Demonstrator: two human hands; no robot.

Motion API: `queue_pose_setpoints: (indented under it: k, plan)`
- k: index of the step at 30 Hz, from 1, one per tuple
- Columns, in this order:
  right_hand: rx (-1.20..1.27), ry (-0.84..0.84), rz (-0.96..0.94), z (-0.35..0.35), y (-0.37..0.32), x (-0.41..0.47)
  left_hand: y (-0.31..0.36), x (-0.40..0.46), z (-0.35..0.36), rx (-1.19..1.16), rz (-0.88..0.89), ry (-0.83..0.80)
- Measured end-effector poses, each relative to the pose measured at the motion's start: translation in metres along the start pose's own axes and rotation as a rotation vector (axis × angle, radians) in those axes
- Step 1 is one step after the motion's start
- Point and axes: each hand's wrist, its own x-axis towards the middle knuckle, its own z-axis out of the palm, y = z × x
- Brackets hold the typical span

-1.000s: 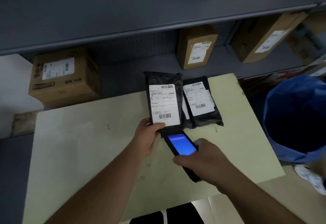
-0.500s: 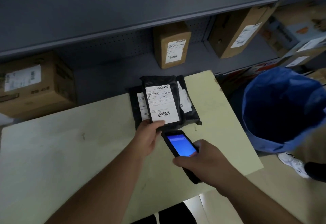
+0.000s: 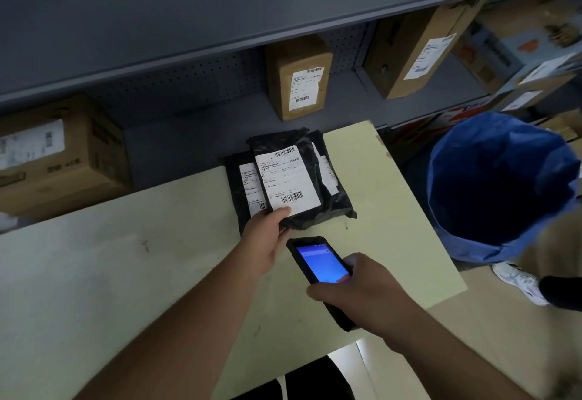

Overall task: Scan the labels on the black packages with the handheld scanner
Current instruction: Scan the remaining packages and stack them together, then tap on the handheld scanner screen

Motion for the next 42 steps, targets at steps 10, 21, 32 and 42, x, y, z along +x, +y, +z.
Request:
queue_pose_setpoints:
  k: [10, 21, 32, 42]
  plan:
    - [-0.068, -0.041, -0.017, 0.040, -0.011, -0.003, 0.006, -0.026, -0.051, 0.151, -0.076, -0.088]
    - [-0.181, -0.080, -0.036, 0.111, -0.014, 0.006, -0.003, -0.044, -0.165, 0.069, -0.038, 0.090]
    - [-0.247, -0.061, -0.047, 0.169, -0.010, 0.010, -0.039, -0.062, -0.233, 0.161, -0.066, 0.134]
    - [-0.292, 0.032, -0.018, 0.208, 0.016, 0.016, -0.068, -0.071, -0.246, 0.377, -0.040, 0.169]
